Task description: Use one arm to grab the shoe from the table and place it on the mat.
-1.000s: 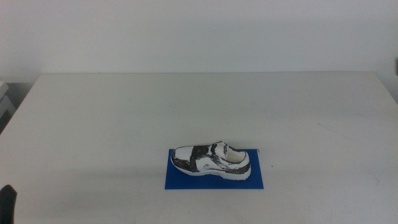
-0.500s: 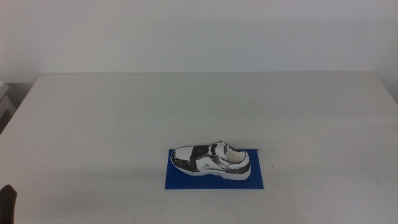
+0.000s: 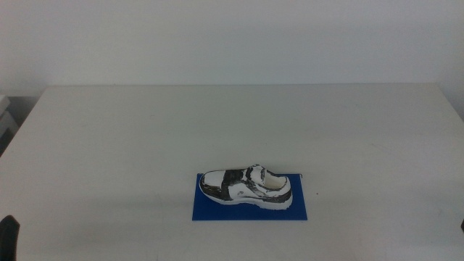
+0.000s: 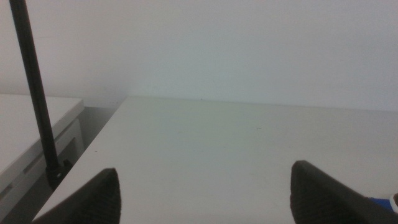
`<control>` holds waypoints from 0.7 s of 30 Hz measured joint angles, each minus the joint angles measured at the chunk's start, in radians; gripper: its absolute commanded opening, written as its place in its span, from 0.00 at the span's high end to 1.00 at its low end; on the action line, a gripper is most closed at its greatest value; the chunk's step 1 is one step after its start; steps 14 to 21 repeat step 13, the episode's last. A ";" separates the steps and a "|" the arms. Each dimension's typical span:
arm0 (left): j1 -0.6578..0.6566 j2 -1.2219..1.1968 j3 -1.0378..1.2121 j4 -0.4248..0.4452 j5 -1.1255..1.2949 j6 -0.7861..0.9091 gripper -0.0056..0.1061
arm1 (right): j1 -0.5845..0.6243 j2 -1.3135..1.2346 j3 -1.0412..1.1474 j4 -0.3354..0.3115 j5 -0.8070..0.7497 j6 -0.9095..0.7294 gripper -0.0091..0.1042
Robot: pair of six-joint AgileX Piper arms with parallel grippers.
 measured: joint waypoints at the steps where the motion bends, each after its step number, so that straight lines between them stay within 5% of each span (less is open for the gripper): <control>1: 0.000 0.000 0.000 0.000 0.000 0.000 0.11 | 0.000 -0.013 0.013 0.000 -0.002 0.000 0.27; 21: 0.000 0.000 0.000 0.000 0.000 0.000 0.11 | 0.000 -0.121 0.076 0.000 0.016 0.000 0.27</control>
